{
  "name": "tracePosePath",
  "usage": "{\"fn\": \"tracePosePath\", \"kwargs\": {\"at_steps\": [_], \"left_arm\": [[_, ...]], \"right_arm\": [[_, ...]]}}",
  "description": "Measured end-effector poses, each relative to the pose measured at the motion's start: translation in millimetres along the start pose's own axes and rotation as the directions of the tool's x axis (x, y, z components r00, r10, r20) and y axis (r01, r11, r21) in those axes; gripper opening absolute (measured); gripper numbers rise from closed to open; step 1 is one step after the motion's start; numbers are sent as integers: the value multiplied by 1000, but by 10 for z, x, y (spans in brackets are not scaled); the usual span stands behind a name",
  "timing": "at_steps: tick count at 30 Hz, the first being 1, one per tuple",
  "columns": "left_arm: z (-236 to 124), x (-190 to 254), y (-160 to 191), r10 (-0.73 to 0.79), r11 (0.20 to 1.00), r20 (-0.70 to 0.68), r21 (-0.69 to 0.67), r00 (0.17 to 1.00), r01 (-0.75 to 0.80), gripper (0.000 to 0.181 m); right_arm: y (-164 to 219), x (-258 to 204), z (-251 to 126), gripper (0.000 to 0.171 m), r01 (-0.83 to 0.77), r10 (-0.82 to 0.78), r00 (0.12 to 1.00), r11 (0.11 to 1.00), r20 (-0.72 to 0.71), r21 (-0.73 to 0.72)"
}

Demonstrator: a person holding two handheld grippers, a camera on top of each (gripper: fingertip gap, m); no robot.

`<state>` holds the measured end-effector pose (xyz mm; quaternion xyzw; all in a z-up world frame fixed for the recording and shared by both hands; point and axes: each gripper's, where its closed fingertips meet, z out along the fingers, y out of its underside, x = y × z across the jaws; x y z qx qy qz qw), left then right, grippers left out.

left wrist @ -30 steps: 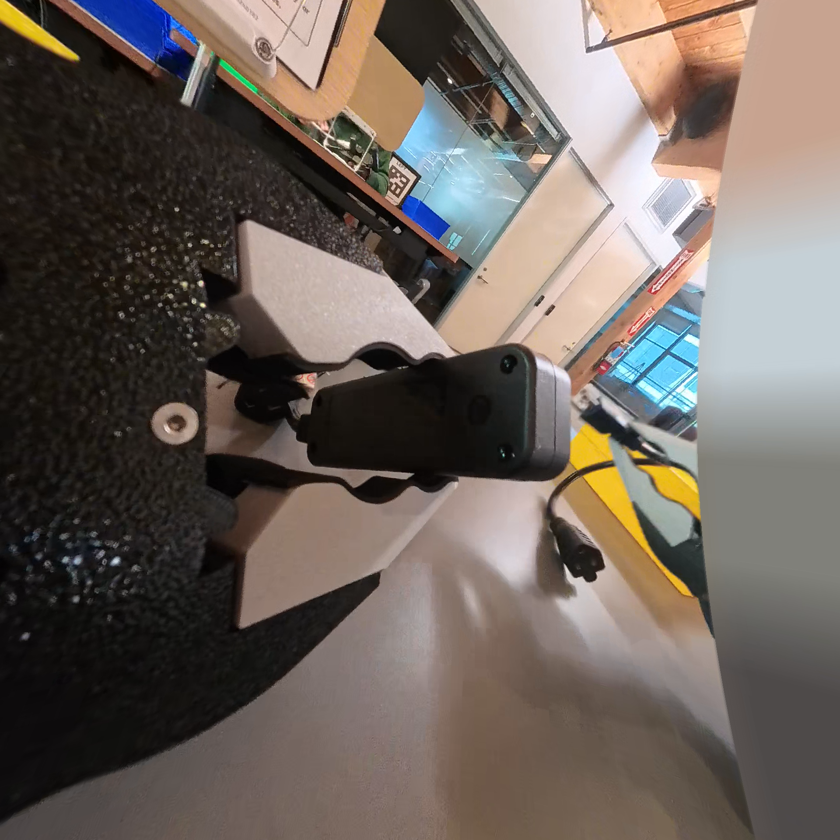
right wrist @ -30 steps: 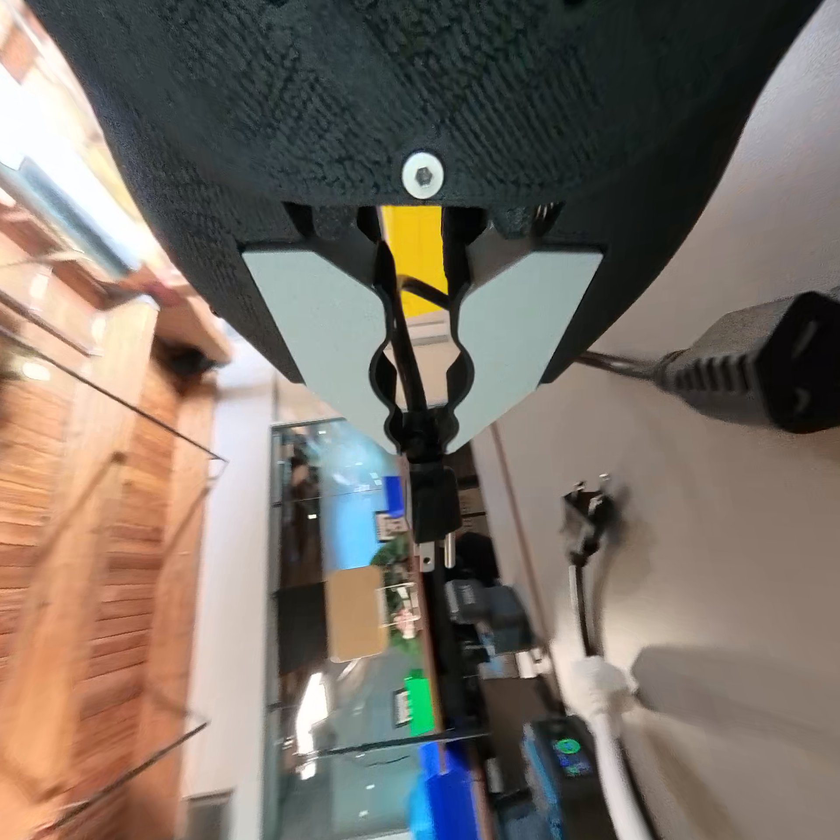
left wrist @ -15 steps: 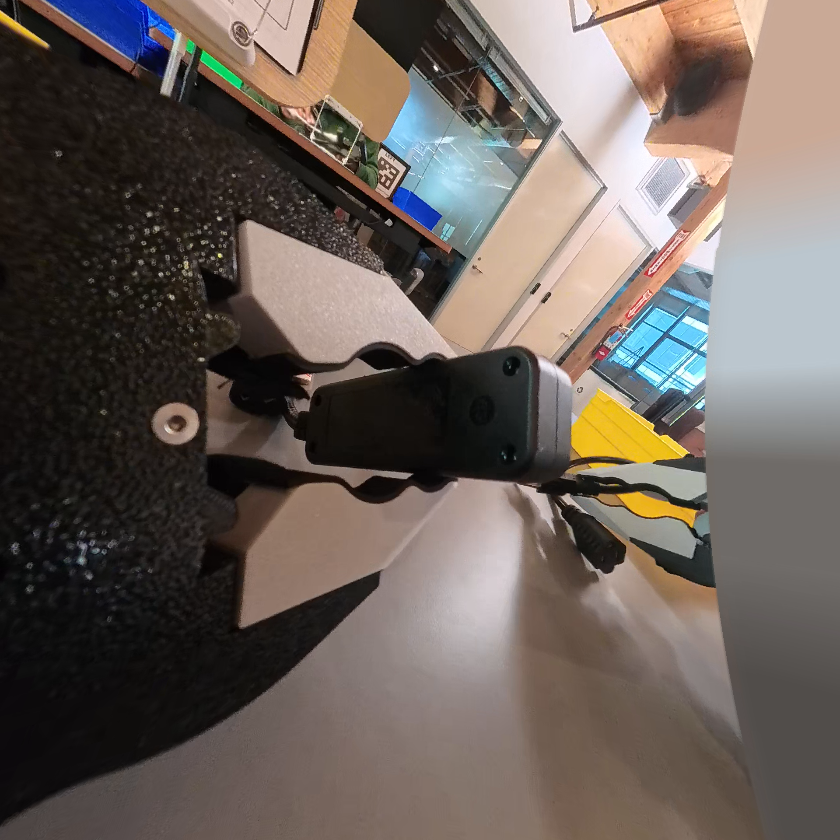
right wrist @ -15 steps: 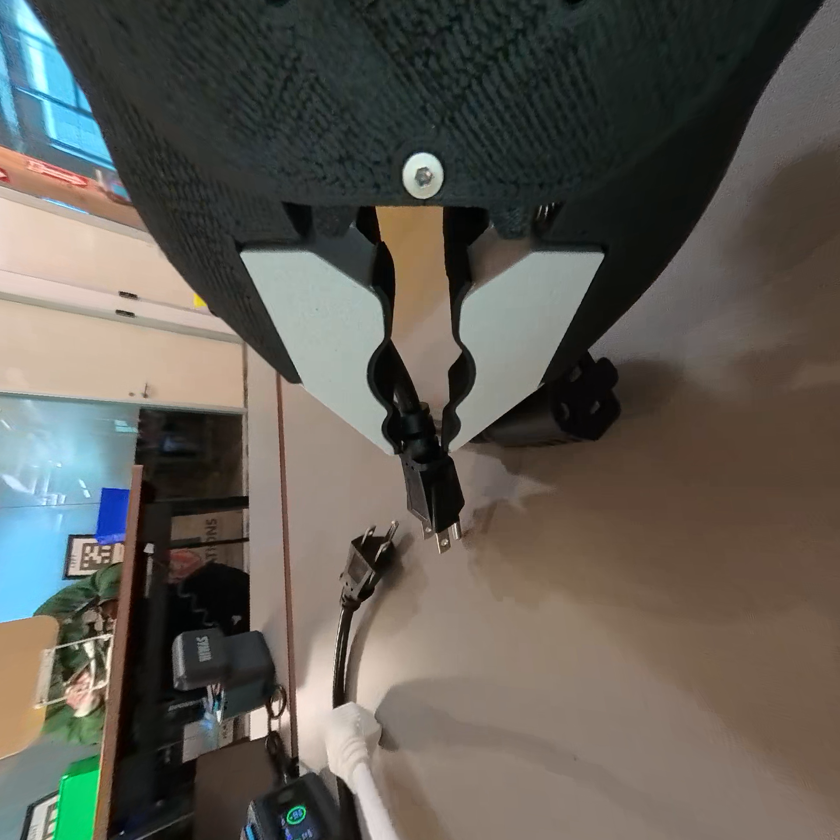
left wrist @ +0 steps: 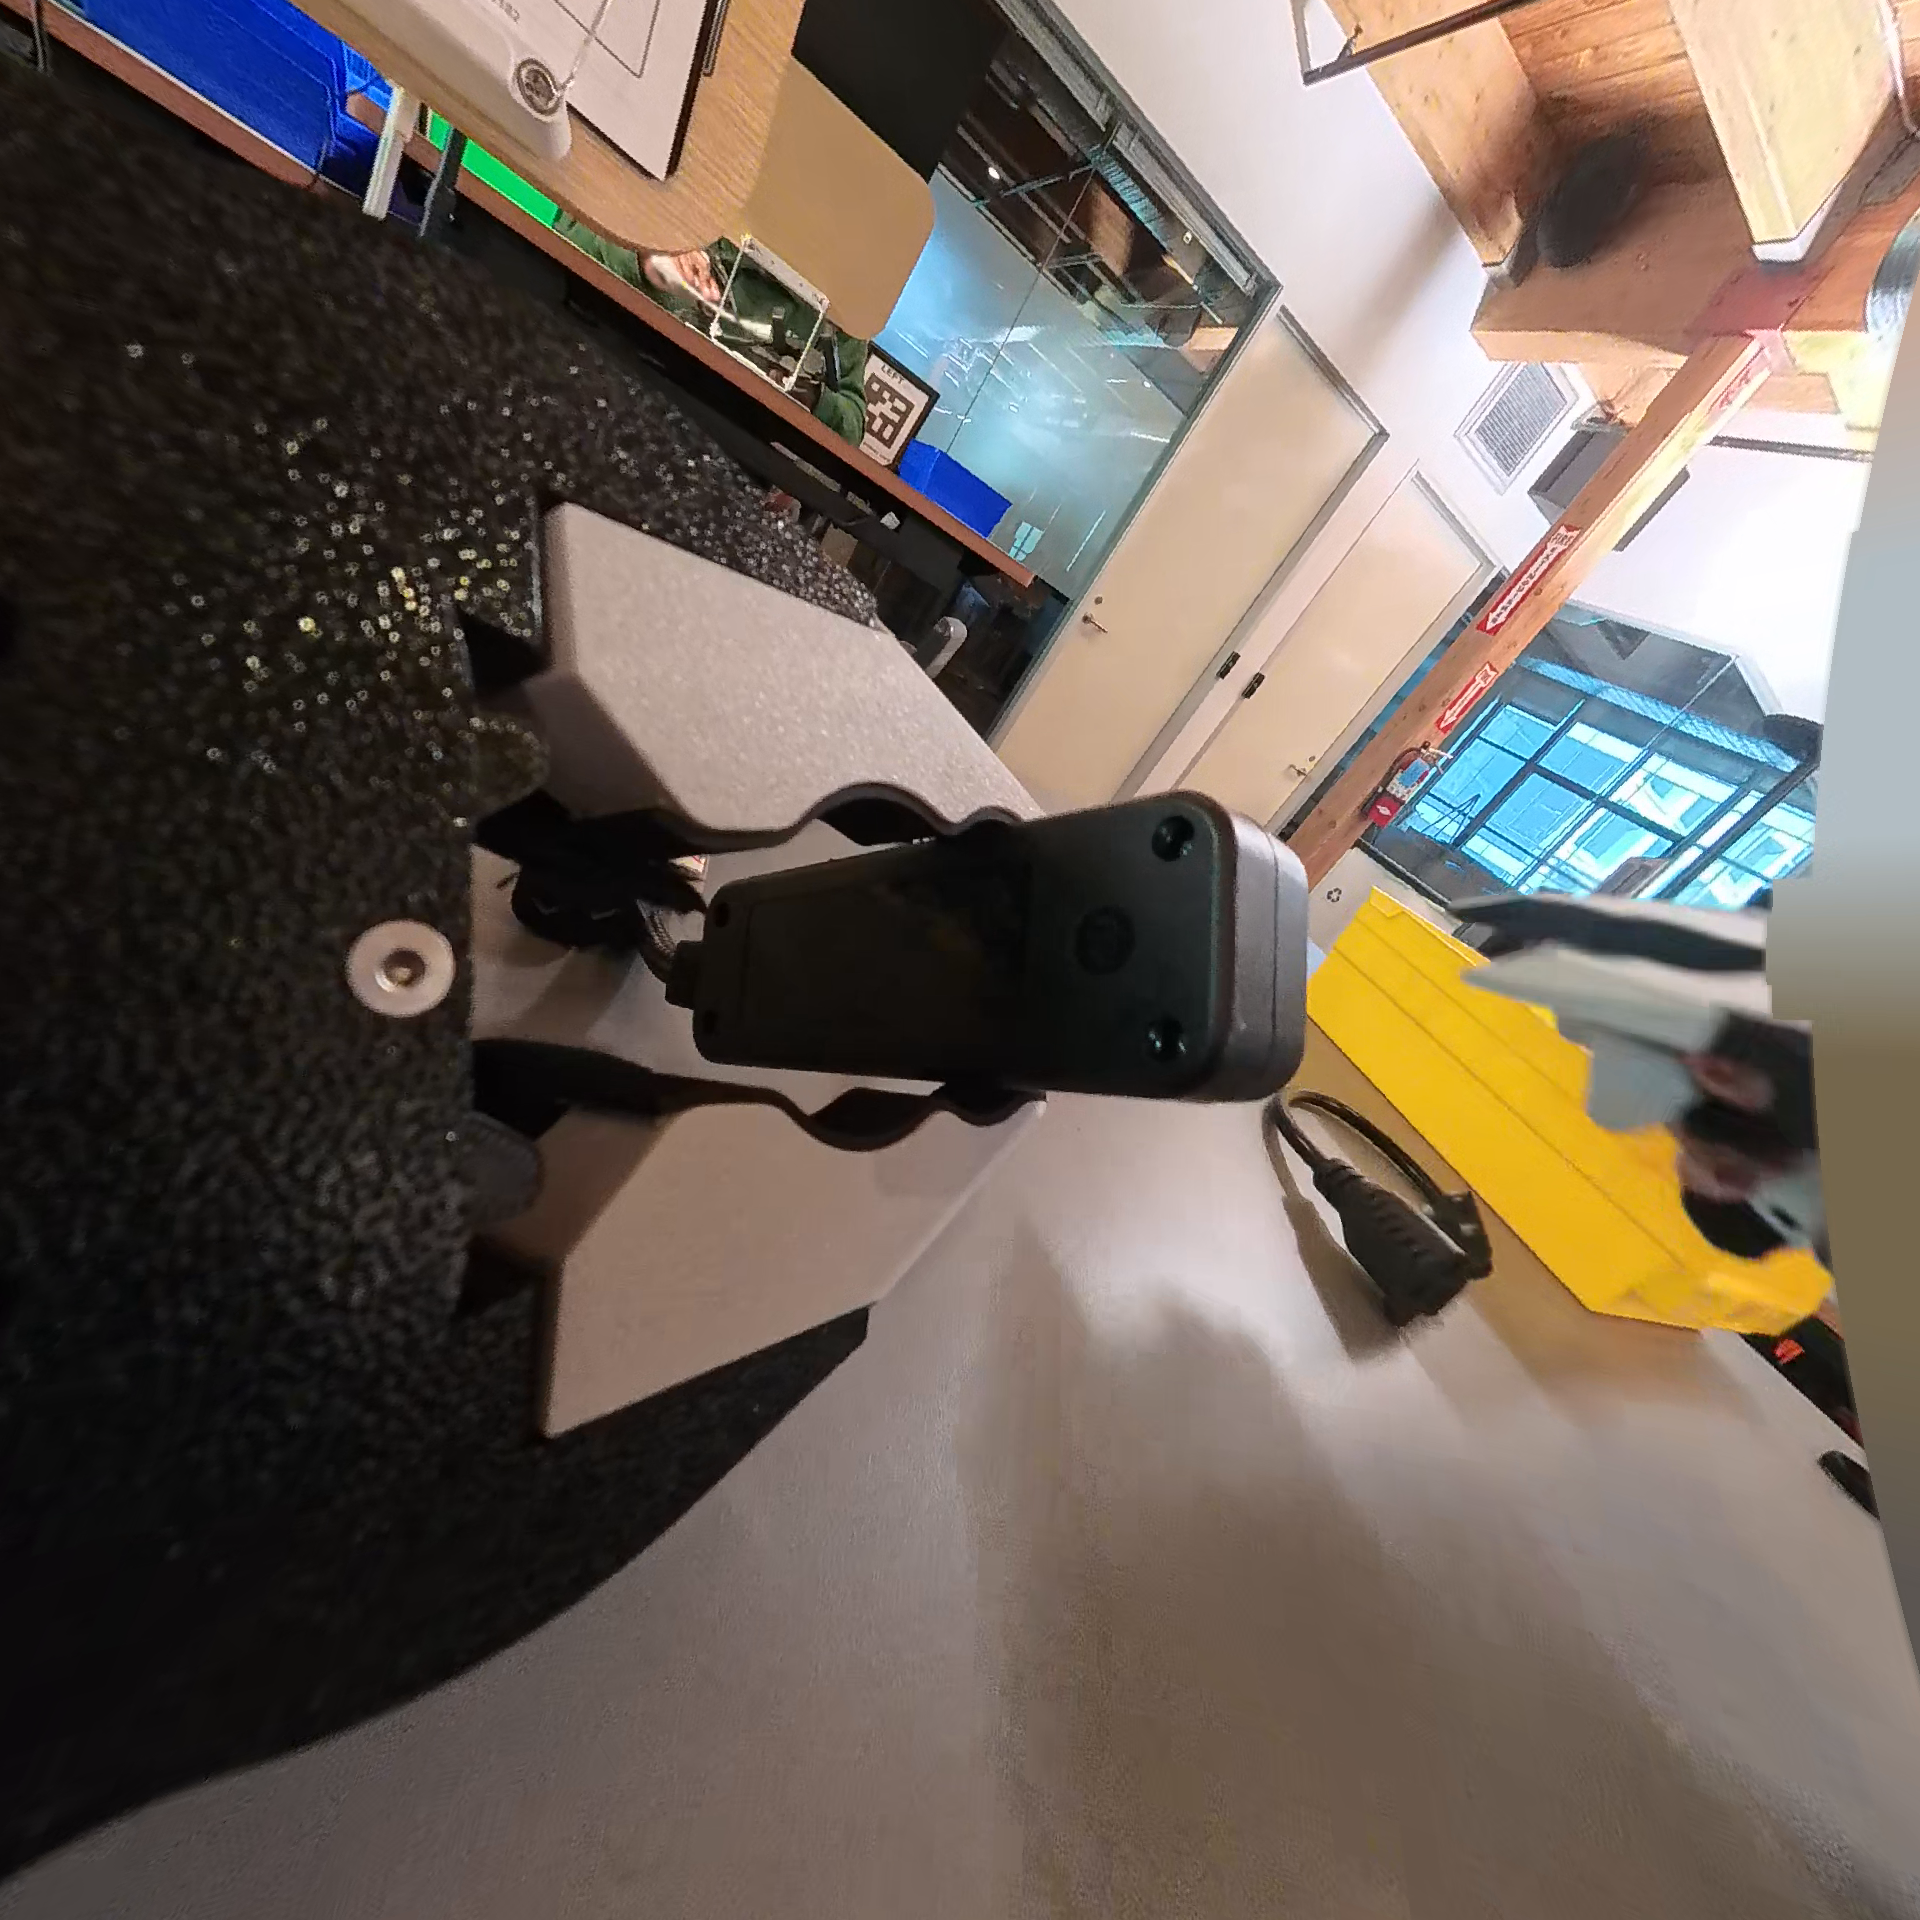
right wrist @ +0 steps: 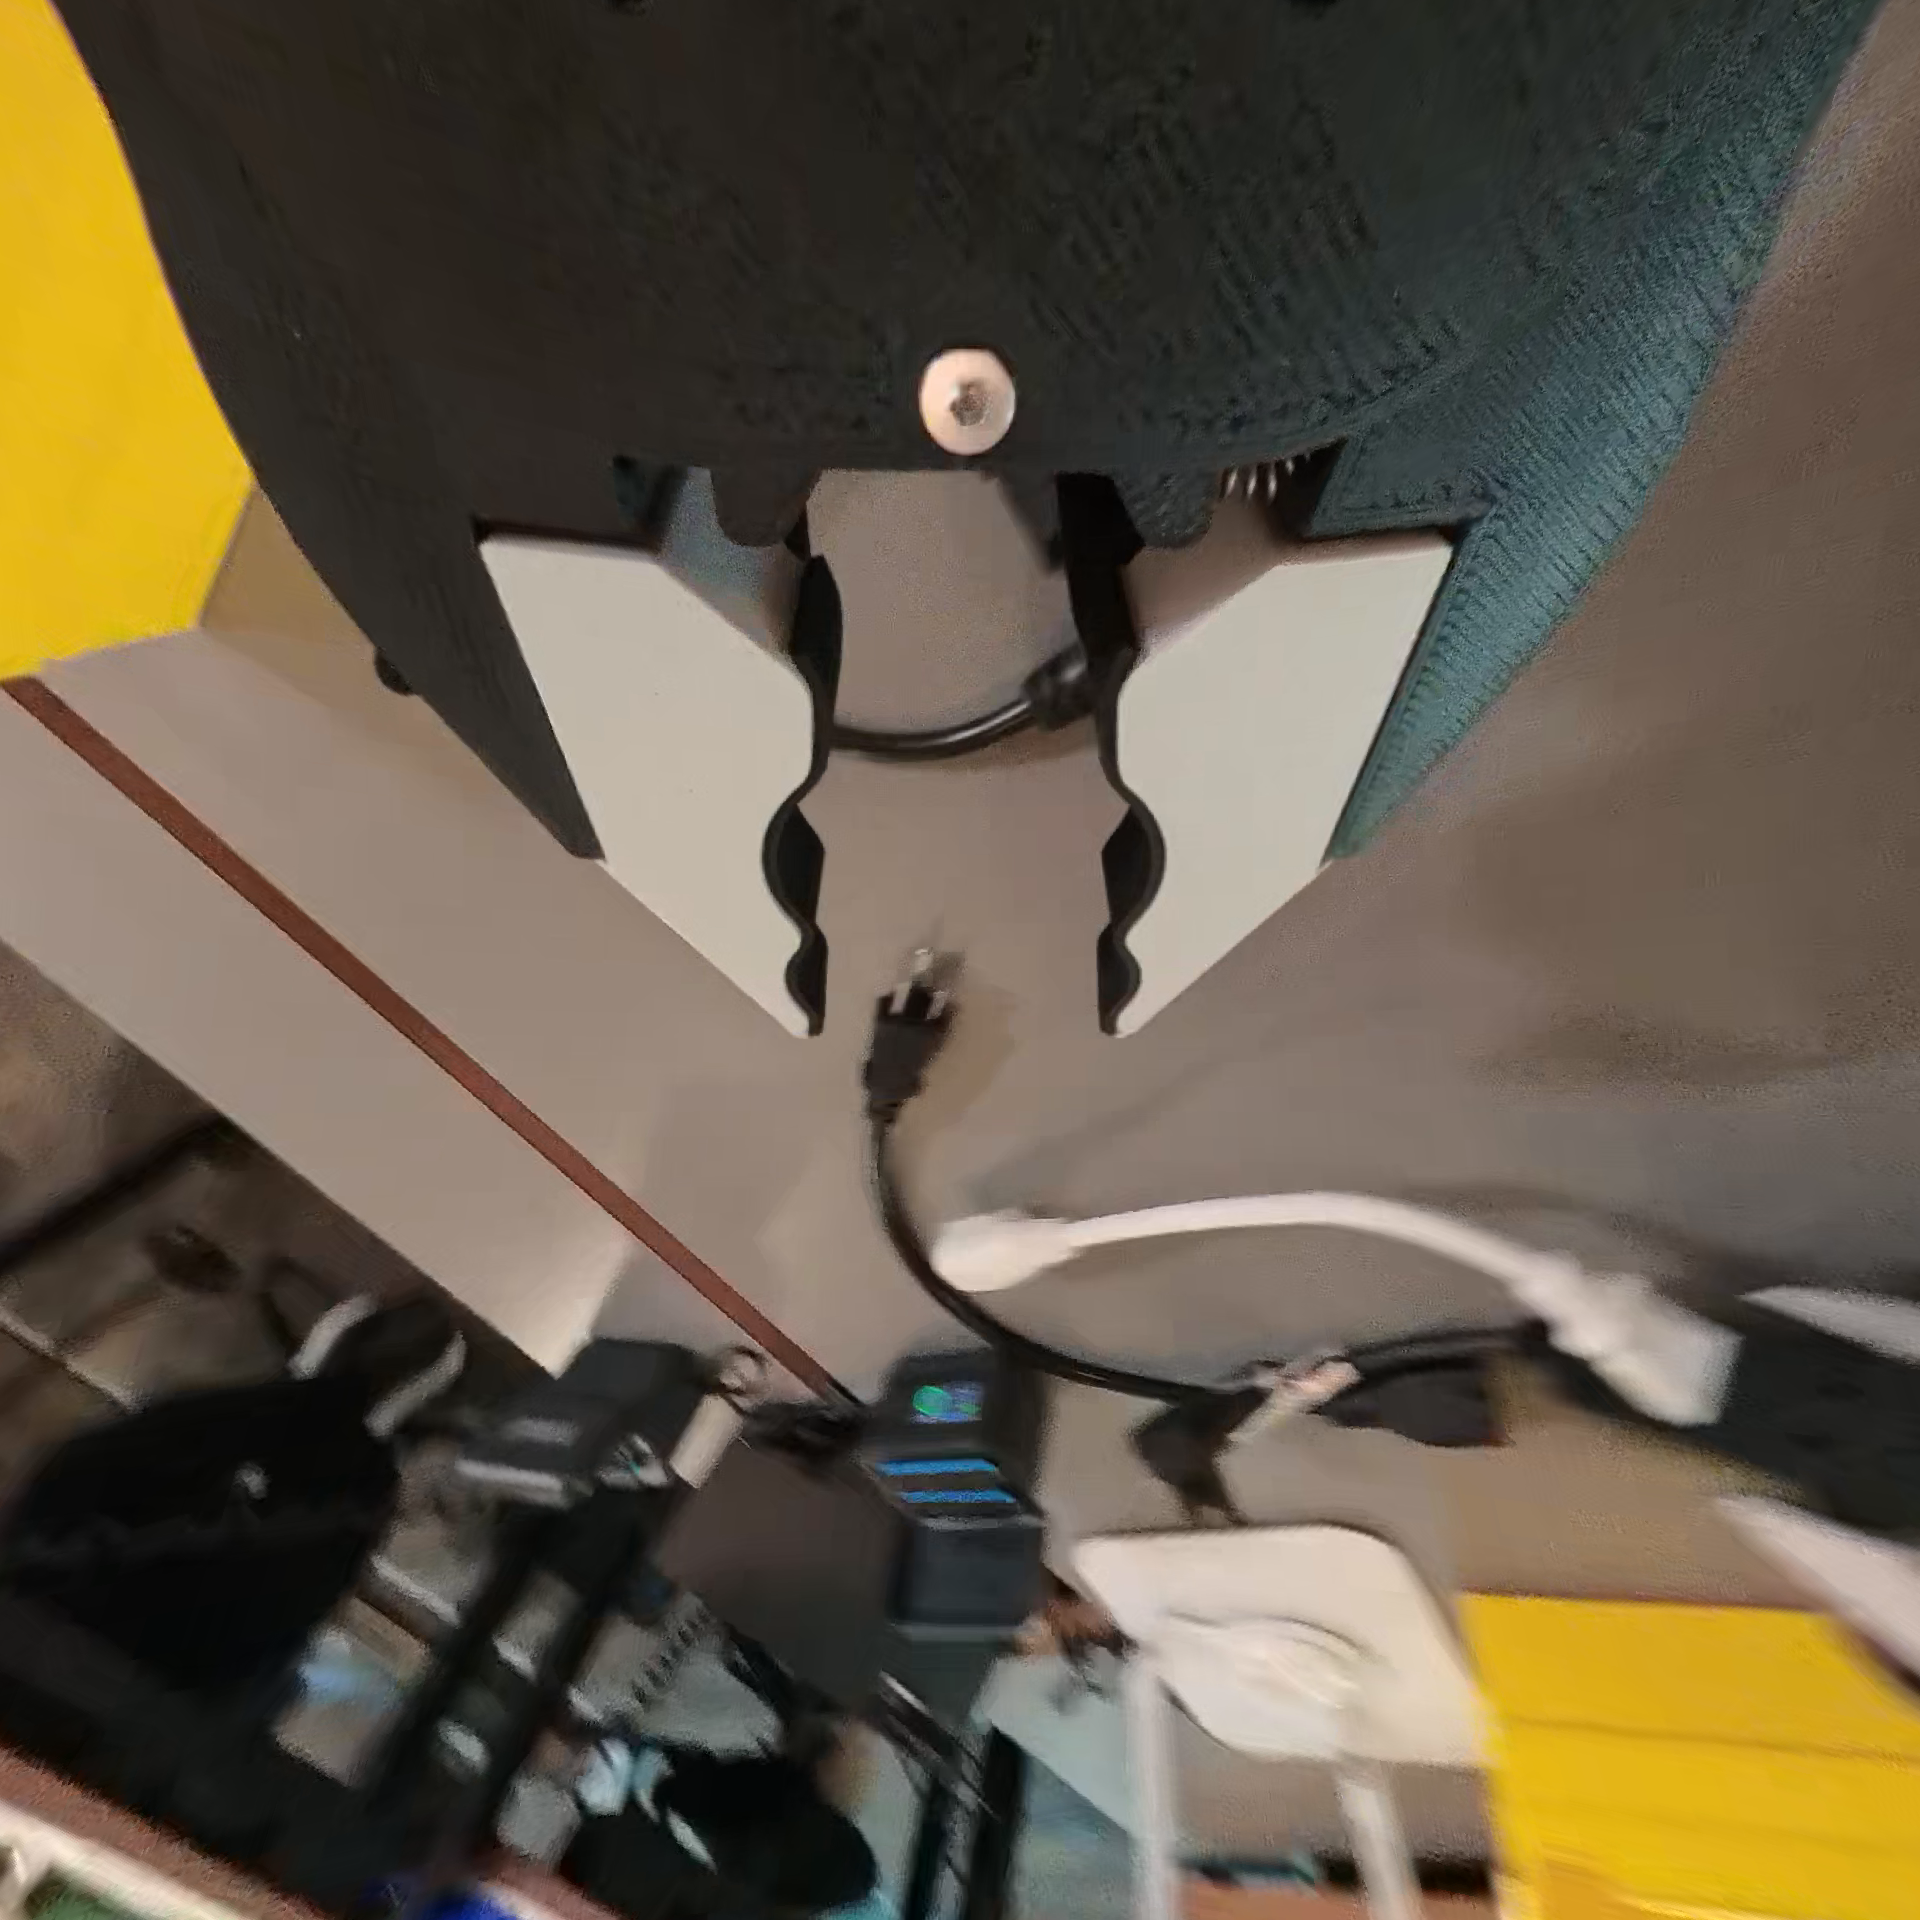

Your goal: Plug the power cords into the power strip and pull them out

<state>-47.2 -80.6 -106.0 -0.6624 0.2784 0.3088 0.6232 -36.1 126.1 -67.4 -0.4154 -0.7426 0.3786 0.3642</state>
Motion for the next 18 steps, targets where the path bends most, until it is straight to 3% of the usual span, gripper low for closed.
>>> {"fn": "tracePosePath", "kwargs": {"at_steps": [2, 6, 9, 12, 14, 16, 18], "left_arm": [[-2, -1, -2, 5, 1000, 2, -1, 1000, -5, 43], [-16, 0, -1, 13, 1000, 3, -3, 1000, -13, 43], [-28, 0, -2, 25, 1000, 6, -5, 1000, -25, 43], [-55, -46, -44, 60, 998, 47, -6, 997, -60, 45], [-103, -96, -128, 96, 995, 96, -9, 991, -95, 46], [-158, -137, -221, 112, 994, 124, -8, 986, -112, 47], [-217, -224, -301, 107, 994, 162, 0, 981, -109, 47]], "right_arm": [[22, 234, 334, 52, -41, 33, 997, 993, -69, -111], [237, 201, 968, 60, -152, 172, 984, 939, 39, -309], [369, 131, 1260, 52, -175, 212, 976, 906, 57, -386], [589, 135, 1409, 43, -88, 115, 993, 863, 23, -497], [593, 208, 1458, 37, -8, -1, 1000, 871, -17, -491], [548, 261, 1455, 21, 46, -76, 996, 881, -45, -470], [562, 298, 1406, 21, 64, -108, 992, 871, -63, -487]]}}
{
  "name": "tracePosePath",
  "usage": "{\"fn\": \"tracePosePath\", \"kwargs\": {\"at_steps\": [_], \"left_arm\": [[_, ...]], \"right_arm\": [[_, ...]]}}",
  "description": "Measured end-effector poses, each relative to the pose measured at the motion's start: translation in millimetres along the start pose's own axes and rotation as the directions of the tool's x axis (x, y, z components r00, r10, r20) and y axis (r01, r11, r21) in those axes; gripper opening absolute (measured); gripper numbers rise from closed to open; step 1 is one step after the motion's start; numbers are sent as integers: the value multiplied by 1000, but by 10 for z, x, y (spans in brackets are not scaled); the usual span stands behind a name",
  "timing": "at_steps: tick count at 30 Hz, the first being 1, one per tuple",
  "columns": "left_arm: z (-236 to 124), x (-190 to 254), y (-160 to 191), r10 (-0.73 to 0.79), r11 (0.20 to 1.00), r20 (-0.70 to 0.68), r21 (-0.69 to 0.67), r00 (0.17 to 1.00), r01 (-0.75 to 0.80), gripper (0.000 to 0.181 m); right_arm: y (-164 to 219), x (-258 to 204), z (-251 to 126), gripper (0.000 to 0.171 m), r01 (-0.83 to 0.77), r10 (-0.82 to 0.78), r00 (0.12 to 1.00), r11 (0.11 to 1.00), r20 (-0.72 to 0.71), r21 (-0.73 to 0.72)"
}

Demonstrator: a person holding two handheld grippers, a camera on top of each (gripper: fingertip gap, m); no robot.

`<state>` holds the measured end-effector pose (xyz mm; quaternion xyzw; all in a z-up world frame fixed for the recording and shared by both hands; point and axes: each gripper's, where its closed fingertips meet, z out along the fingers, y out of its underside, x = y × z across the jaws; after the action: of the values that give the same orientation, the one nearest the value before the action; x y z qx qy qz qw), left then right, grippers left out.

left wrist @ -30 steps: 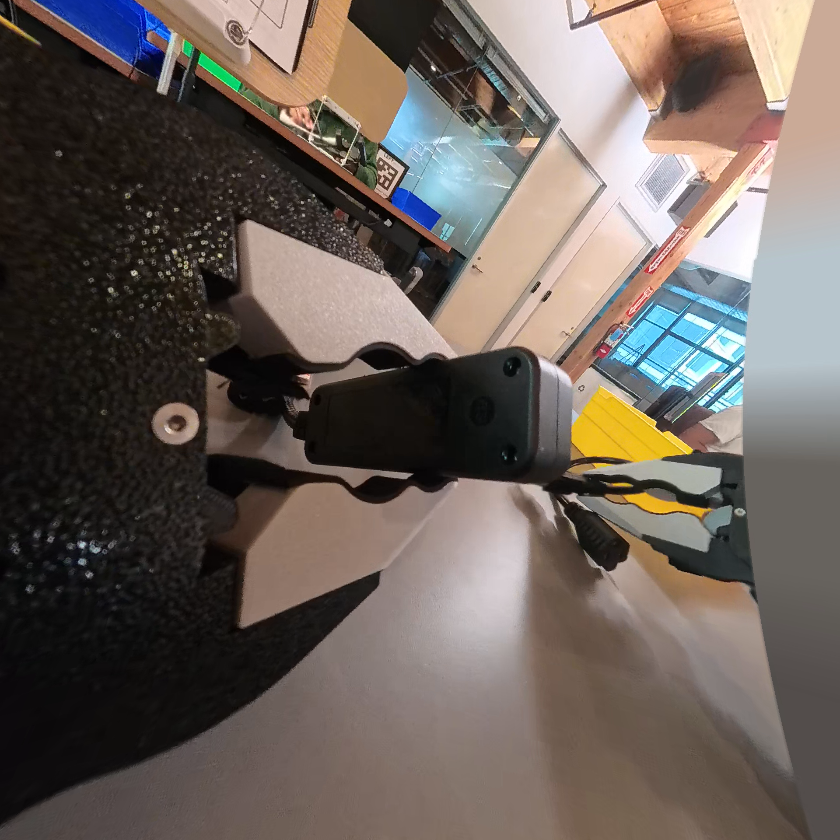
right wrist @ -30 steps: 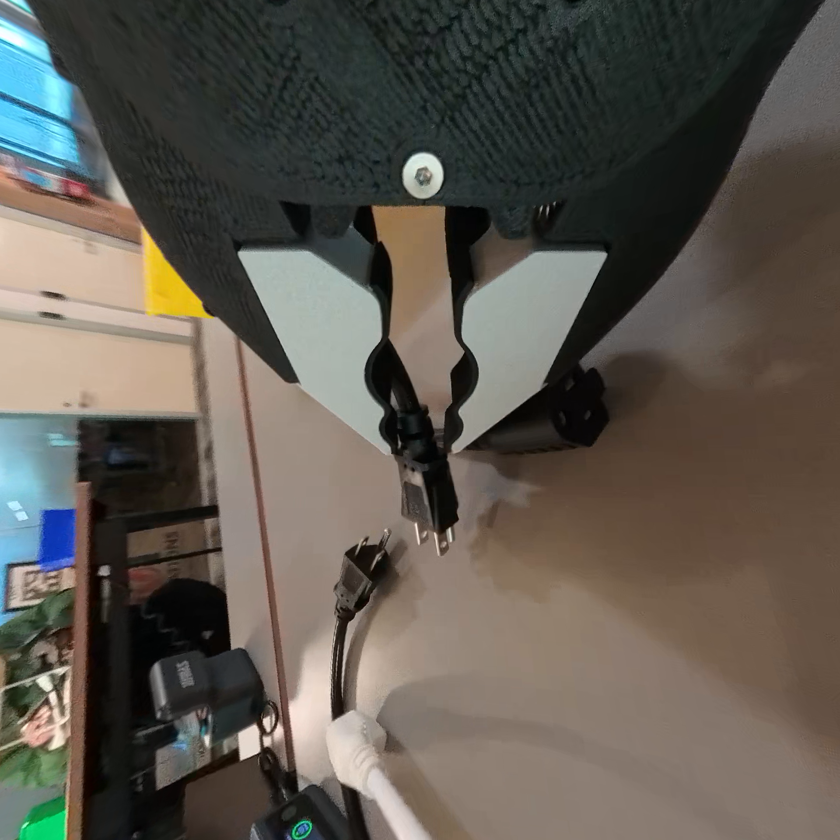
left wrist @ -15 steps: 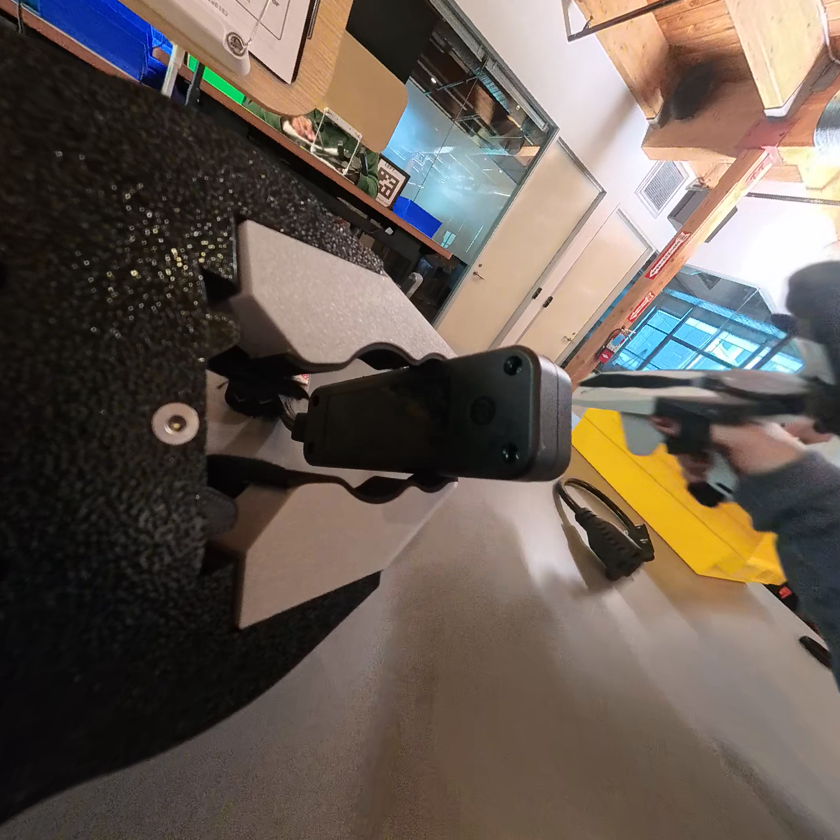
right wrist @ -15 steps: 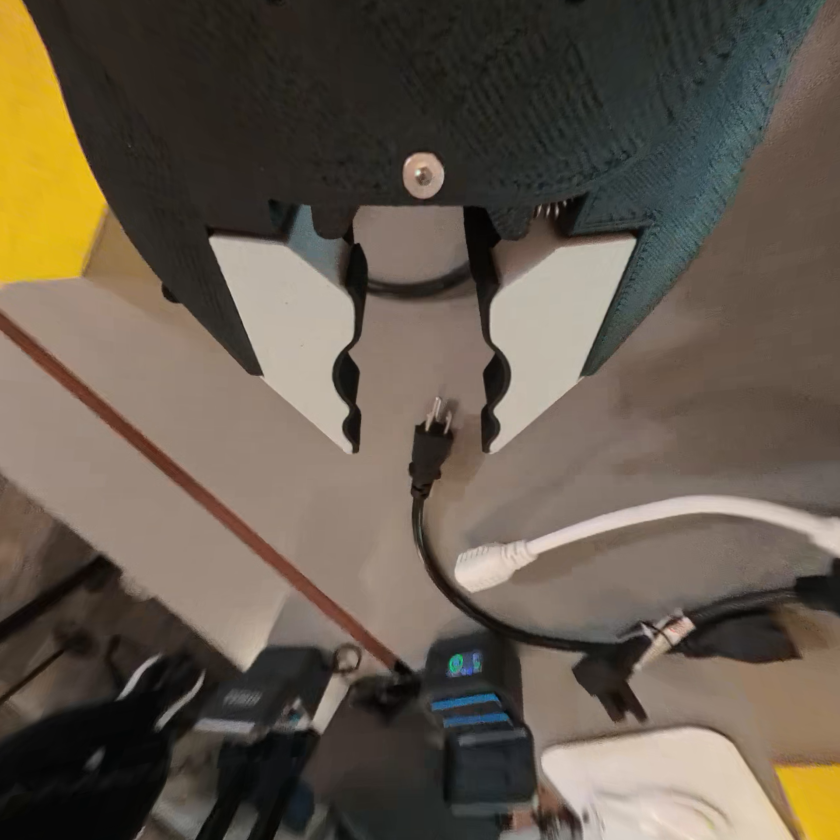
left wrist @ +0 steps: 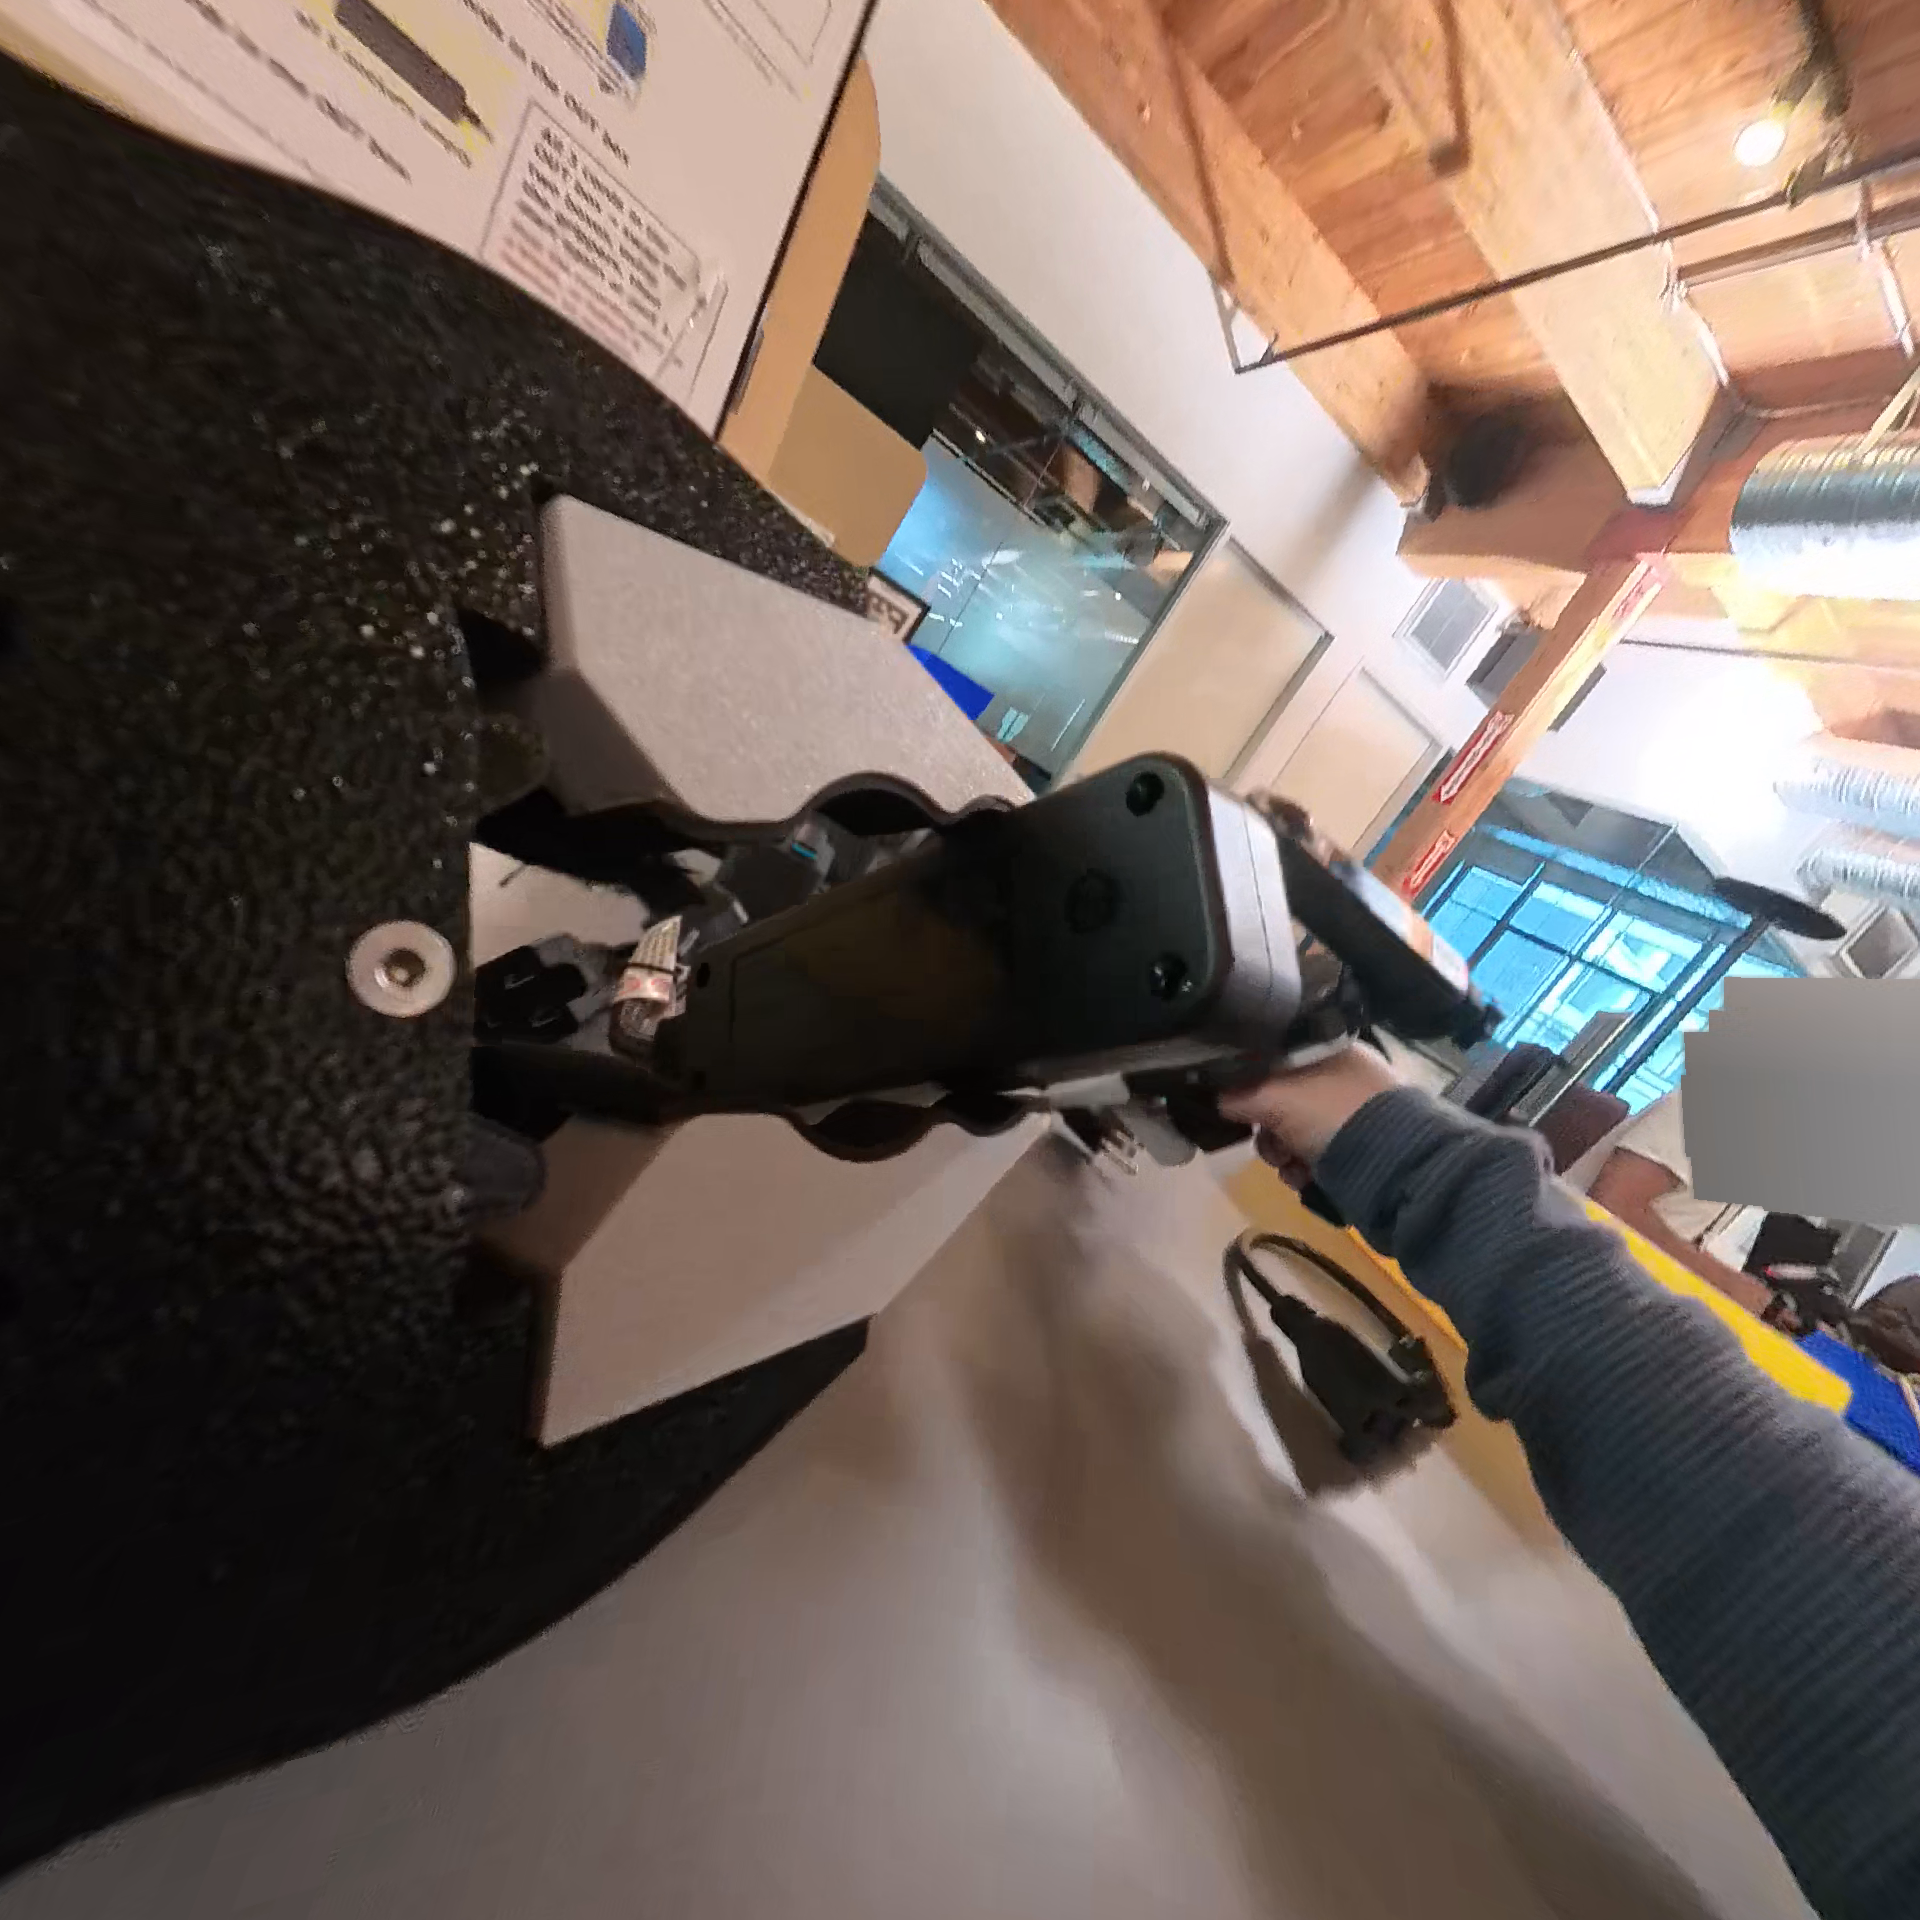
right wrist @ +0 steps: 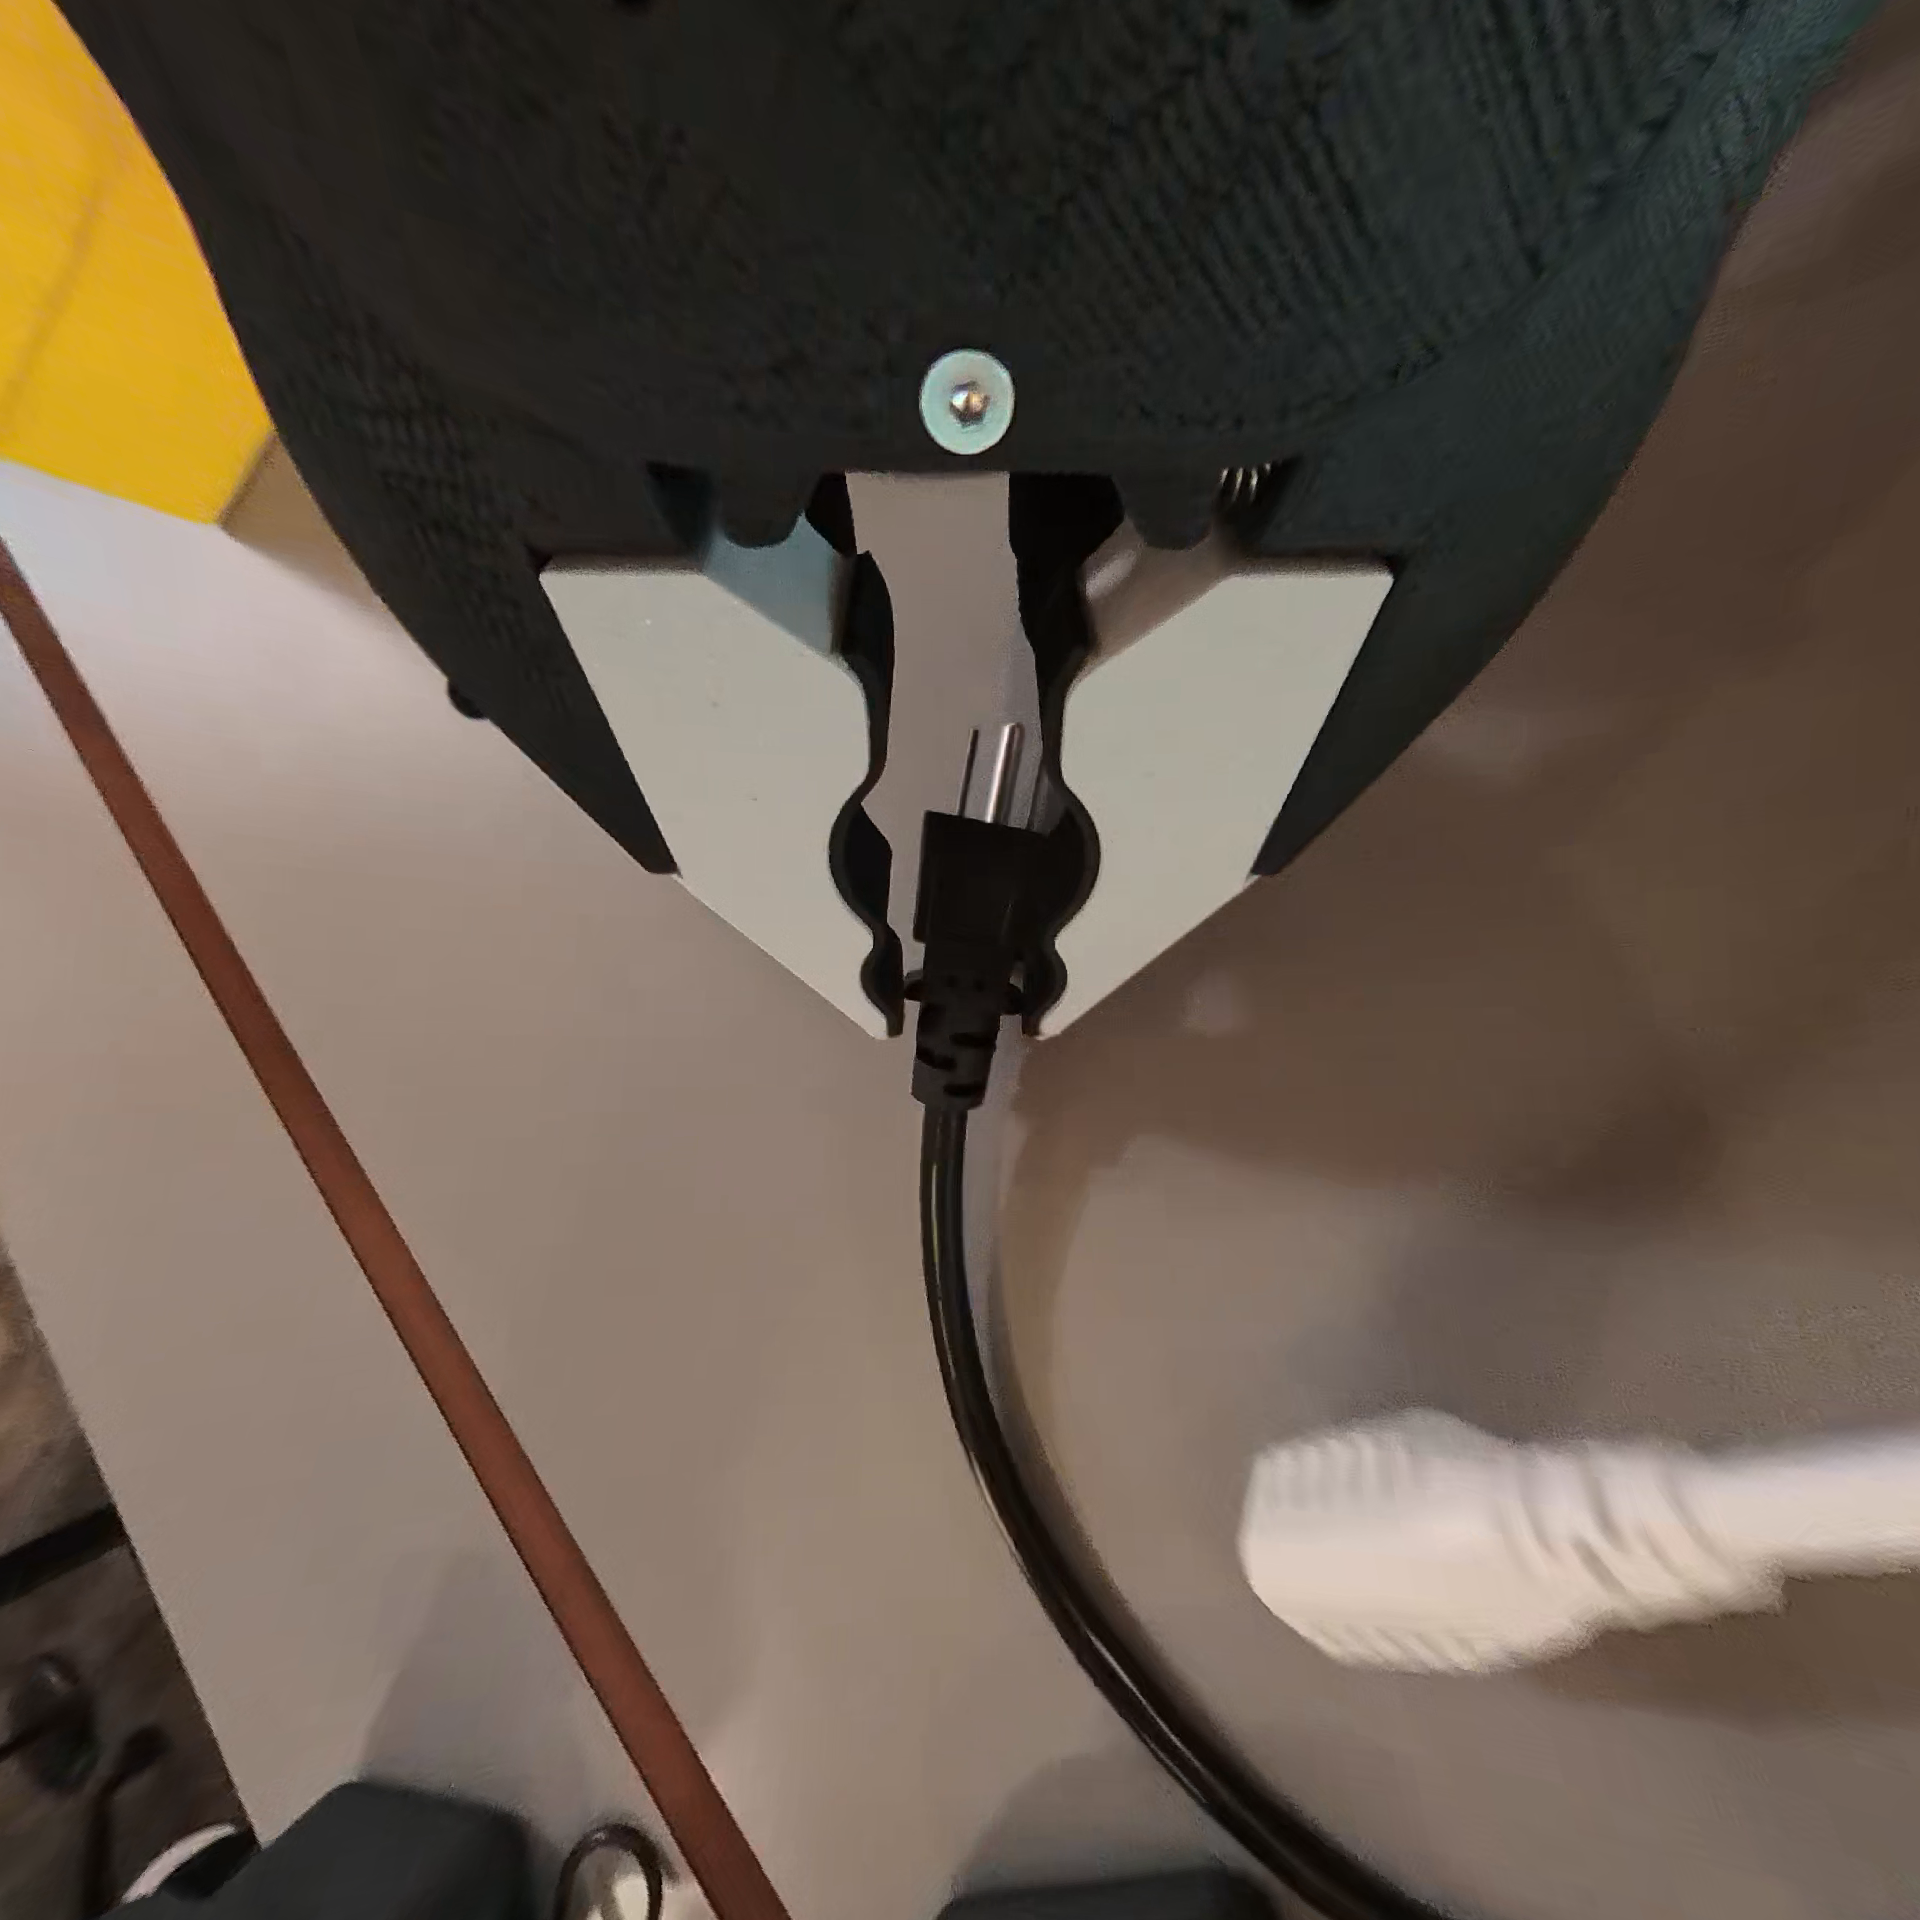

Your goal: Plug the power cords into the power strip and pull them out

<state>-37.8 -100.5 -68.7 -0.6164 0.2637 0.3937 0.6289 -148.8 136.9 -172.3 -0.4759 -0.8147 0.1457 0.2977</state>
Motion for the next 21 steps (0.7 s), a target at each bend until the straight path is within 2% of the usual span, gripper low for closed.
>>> {"fn": "tracePosePath", "kwargs": {"at_steps": [3, 6, 8, 12, 16, 19, 21], "left_arm": [[-79, -255, -122, -17, 999, 91, 39, 996, 13, 46], [-213, -539, -328, -8, 995, 190, 95, 982, -11, 45], [-273, -694, -338, 10, 996, 254, 80, 967, -31, 44], [-276, -757, -126, 41, 999, 289, 10, 956, -46, 44], [-183, -544, 140, 84, 996, 217, -61, 973, -72, 43], [-112, -348, 251, 83, 994, 144, -77, 986, -73, 44], [-82, -244, 260, 61, 996, 101, -70, 993, -54, 44]], "right_arm": [[172, 128, -55, 21, 8, -15, 997, 997, -82, -77], [387, 222, -140, 21, -51, 29, 989, 987, -144, -150], [505, 184, -219, 20, -118, 94, 986, 976, -135, -181], [561, -241, -462, 21, -208, 228, 971, 952, 70, -226], [549, -915, -831, 25, -131, 244, 884, 948, 399, -288], [456, -919, -1068, 28, -74, 155, 885, 978, 439, -195], [389, -807, -1210, 30, -65, 114, 903, 989, 415, -130]]}}
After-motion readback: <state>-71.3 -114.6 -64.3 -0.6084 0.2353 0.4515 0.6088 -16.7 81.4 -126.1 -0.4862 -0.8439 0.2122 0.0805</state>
